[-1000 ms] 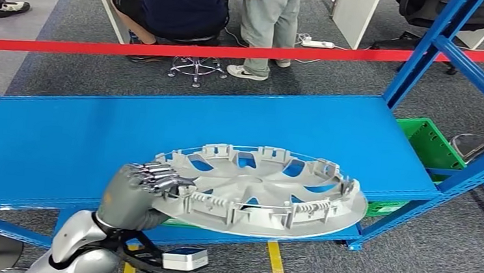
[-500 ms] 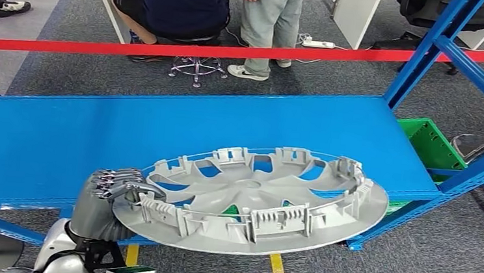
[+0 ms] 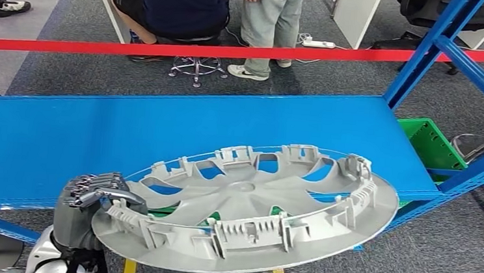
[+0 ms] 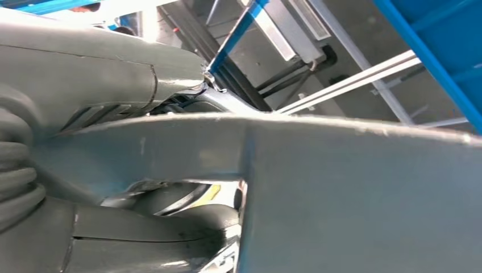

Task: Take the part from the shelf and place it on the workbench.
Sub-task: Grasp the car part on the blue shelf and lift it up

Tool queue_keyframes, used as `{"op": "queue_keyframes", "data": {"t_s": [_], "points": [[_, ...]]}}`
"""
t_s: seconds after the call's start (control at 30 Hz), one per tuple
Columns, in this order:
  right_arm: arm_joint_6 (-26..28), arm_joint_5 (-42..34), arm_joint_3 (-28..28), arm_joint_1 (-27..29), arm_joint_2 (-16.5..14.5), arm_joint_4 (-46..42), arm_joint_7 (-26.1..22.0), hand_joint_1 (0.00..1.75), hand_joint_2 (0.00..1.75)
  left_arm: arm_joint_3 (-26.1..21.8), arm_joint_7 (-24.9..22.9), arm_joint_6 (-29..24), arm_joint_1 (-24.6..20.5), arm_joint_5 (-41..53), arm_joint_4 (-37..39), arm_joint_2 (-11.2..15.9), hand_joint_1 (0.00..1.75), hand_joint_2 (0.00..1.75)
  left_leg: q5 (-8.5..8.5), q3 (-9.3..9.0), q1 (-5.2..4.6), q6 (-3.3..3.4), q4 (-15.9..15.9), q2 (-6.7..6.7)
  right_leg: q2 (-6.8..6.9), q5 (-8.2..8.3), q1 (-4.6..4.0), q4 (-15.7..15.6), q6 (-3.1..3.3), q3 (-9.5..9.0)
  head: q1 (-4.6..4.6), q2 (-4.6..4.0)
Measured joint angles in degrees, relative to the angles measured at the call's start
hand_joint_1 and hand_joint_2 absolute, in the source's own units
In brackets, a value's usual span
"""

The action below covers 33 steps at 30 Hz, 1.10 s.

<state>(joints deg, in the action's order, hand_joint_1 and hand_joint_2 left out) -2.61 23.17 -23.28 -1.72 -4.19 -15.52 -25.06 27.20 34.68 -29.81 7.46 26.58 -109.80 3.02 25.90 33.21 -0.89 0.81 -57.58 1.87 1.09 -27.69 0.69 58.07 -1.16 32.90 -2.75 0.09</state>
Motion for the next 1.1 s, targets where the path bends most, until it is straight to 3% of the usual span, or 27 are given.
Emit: {"op": "queue_keyframes", "data": {"t_s": [0.27,0.4,0.47,0.53,0.6,0.63,0.67,0.7,0.77,0.83,0.97,1.03,1.1], "points": [[4.7,1.6,-0.1,0.0,-0.4,0.0,-0.3,0.00,0.00,-1.4,0.4,-0.1,1.4,-1.5,-0.8,-0.2,1.75,1.75,0.20,0.12,-0.20,0.30,-0.4,0.00,0.01,0.07,0.15,0.0,-0.16,-0.05,-0.01,0.00],[5.4,1.7,-0.1,0.0,-0.6,0.0,-0.3,0.00,0.00,-2.0,0.5,-0.1,2.1,-1.3,-1.1,-0.3,1.75,1.75,0.18,0.20,-0.31,0.89,-0.4,0.00,0.05,0.24,0.29,-0.2,-0.69,-0.16,-0.02,0.00],[5.3,1.5,-0.1,0.0,-0.7,0.0,-0.4,0.00,0.00,-2.1,0.5,-0.1,2.3,-1.1,-1.3,-0.4,1.75,1.75,-0.34,-0.04,-0.05,1.43,0.4,0.07,-0.17,-0.52,0.30,0.4,-1.02,0.22,0.04,0.00],[5.0,1.2,-0.1,0.1,-0.7,0.0,-0.5,0.00,0.00,-2.2,0.5,-0.2,2.5,-1.0,-1.3,-0.5,1.75,1.75,-0.75,-0.13,0.25,1.82,1.0,0.14,-0.62,-3.53,0.31,4.8,-1.16,2.17,0.21,0.01],[4.8,0.9,-0.1,0.4,-0.7,0.1,-0.7,0.00,0.00,-2.2,0.6,-0.2,2.7,-1.2,-1.3,-0.7,1.75,1.75,-0.81,0.04,0.25,1.90,0.9,0.13,-0.86,-7.27,0.37,12.3,-1.31,5.38,0.31,0.01],[4.7,0.9,-0.1,0.6,-0.7,0.2,-0.7,0.00,0.00,-2.2,0.6,-0.2,2.9,-1.3,-1.3,-0.7,1.75,1.75,-0.82,0.08,0.24,1.89,0.9,0.12,-0.88,-8.10,0.41,14.9,-1.40,6.46,0.29,0.01],[4.7,0.8,-0.2,0.7,-0.7,0.2,-0.7,0.00,0.00,-2.3,0.6,-0.2,3.1,-1.5,-1.3,-0.8,1.75,1.75,-0.84,0.10,0.25,1.85,0.9,0.11,-0.87,-7.85,0.43,15.5,-1.47,6.61,0.31,0.01],[4.6,0.8,-0.3,0.9,-0.7,0.3,-0.8,0.00,0.00,-2.3,0.6,-0.2,3.3,-1.7,-1.3,-0.9,1.75,1.75,-0.85,0.09,0.29,1.76,0.9,0.09,-0.85,-6.41,0.47,13.5,-1.50,5.49,0.31,0.01],[4.7,0.7,-0.6,1.0,-0.7,0.3,-0.9,0.00,0.00,-2.4,0.6,-0.1,3.5,-2.1,-1.3,-1.1,1.75,1.75,-0.79,0.11,0.30,1.29,0.6,0.08,-0.64,-2.92,0.54,5.5,-1.48,1.29,0.34,0.00],[4.7,0.7,-0.8,0.9,-0.7,0.4,-1.0,0.00,0.00,-2.5,0.6,0.1,3.5,-2.4,-1.3,-1.3,1.75,1.75,-0.72,0.31,0.13,0.62,0.1,0.08,-0.64,-1.48,0.51,0.4,-1.00,-1.43,0.29,0.00],[4.7,0.7,-1.0,1.3,-0.7,0.7,-1.1,0.00,0.00,-2.7,0.7,0.5,3.7,-2.9,-1.4,-1.7,1.75,1.75,-0.18,0.70,0.28,-0.56,-0.8,-0.22,-0.97,-1.14,0.43,0.2,0.37,-1.49,0.26,0.00],[4.7,0.7,-1.2,1.3,-0.7,0.7,-1.3,0.00,0.00,-2.9,0.7,0.5,3.8,-3.1,-1.4,-1.8,1.75,1.75,2.96,2.25,0.54,-1.25,-4.9,-0.89,-1.01,-0.78,0.57,0.1,1.06,-1.22,0.05,0.00],[4.8,0.7,-1.4,1.3,-0.7,0.7,-1.3,0.00,0.00,-3.1,0.8,0.5,4.0,-3.3,-1.4,-1.8,1.75,1.75,7.17,5.20,0.74,-1.68,-12.5,-1.27,-1.08,-0.54,0.50,0.1,1.44,-0.78,-0.10,0.00]]}}
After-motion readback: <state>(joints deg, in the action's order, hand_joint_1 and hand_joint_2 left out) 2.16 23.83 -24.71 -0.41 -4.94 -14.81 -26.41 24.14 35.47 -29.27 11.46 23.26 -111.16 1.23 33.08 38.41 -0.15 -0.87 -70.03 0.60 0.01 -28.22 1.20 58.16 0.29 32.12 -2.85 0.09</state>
